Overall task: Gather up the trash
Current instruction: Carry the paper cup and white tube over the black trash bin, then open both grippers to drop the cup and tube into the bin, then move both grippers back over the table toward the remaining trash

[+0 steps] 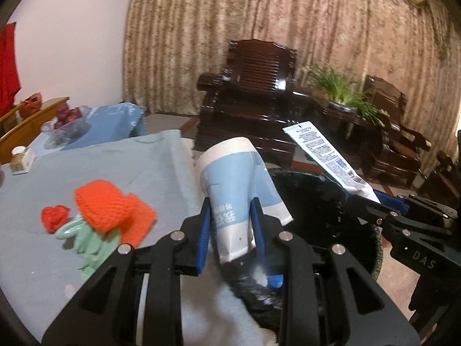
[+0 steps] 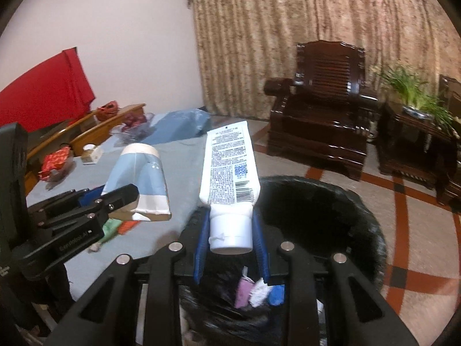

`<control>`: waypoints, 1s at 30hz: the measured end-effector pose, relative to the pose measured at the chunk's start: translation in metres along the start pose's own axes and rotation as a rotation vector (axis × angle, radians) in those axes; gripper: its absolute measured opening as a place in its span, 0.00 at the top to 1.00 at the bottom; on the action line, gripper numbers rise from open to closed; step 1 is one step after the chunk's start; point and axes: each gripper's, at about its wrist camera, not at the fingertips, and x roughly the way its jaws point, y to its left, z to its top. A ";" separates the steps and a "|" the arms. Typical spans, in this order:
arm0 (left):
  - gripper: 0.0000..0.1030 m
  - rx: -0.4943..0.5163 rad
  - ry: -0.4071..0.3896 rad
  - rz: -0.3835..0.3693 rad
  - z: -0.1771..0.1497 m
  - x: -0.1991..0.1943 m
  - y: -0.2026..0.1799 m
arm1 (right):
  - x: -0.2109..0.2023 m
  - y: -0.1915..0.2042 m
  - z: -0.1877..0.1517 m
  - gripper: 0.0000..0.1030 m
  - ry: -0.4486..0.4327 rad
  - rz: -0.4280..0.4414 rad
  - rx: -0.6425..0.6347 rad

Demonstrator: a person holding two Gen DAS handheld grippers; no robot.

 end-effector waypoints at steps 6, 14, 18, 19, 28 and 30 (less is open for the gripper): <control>0.74 0.036 0.046 -0.054 -0.006 0.028 -0.028 | 0.002 -0.030 -0.015 0.72 0.044 -0.059 0.031; 0.62 0.061 0.107 -0.109 -0.012 0.061 -0.047 | 0.014 -0.059 -0.031 0.71 0.109 -0.096 0.069; 0.37 0.036 0.136 -0.125 -0.016 0.068 -0.043 | 0.020 -0.064 -0.040 0.52 0.150 -0.119 0.063; 0.35 0.022 0.137 -0.120 -0.017 0.067 -0.038 | 0.019 -0.066 -0.042 0.49 0.148 -0.127 0.068; 0.14 -0.022 0.073 0.003 -0.018 0.033 0.011 | 0.010 -0.061 -0.030 0.06 0.091 -0.131 0.078; 0.12 -0.039 0.051 0.052 -0.018 0.018 0.028 | 0.010 -0.050 -0.025 0.06 0.079 -0.100 0.078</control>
